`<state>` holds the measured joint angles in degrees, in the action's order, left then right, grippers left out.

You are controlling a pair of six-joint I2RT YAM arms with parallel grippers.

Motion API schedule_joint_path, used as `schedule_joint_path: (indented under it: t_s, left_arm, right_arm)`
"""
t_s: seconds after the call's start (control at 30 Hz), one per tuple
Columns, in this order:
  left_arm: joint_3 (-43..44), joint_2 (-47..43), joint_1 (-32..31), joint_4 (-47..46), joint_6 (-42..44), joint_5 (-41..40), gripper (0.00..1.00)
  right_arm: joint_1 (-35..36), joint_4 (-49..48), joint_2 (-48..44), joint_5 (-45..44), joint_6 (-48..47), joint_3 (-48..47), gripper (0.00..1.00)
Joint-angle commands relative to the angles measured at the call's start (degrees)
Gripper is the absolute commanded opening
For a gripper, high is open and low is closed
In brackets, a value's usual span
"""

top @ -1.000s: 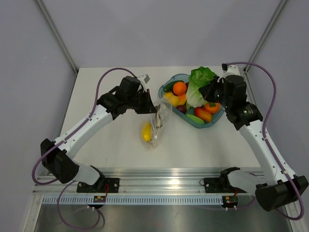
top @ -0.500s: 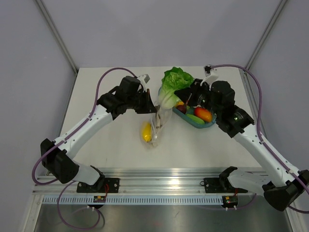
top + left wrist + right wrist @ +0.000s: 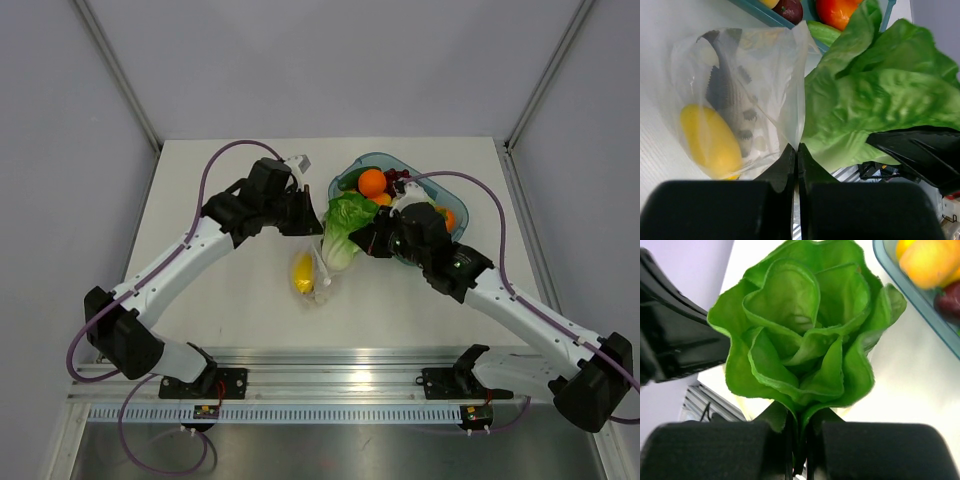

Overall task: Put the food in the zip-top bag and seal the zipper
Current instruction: Place the fake vegetable in the zipper food storage bag.

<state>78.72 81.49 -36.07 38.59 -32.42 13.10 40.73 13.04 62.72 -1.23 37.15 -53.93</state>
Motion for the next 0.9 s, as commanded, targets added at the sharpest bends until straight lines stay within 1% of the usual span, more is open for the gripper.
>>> schedule_joint_path:
  t_s: [0.0, 0.17, 0.27, 0.4, 0.53, 0.67, 0.87]
  left_arm:
    - [0.2, -1.4, -0.2, -4.2, -0.4, 1.3, 0.00]
    - [0.0, -2.3, -0.2, -4.2, -0.6, 1.4, 0.00]
    - [0.1, -2.8, -0.2, -4.0, -0.4, 1.4, 0.00]
    - [0.5, -2.8, -0.2, -4.0, -0.4, 2.0, 0.00]
    - [0.6, -2.7, -0.2, -4.3, -0.5, 3.0, 0.00]
    - [0.6, -2.7, -0.2, -4.3, -0.5, 3.4, 0.00]
    - [0.0, -3.2, -0.2, -4.4, -0.2, 3.3, 0.00]
  right_arm:
    - [1.0, -0.7, -2.4, -4.0, 0.7, 0.1, 0.00]
    - [1.1, 7.0, -2.5, -10.9, -1.5, -2.2, 0.00]
    - [1.1, 8.7, -3.4, -12.6, -2.4, -4.0, 0.00]
    - [1.2, 8.8, -4.0, -12.7, -3.0, -6.7, 0.00]
    - [1.3, 5.3, -4.5, -10.1, -2.2, -7.8, 0.00]
    - [1.3, -0.6, -4.2, -6.0, 0.0, -7.3, 0.00]
    - [1.3, -4.2, -2.7, -3.5, 2.8, -5.7, 0.00]
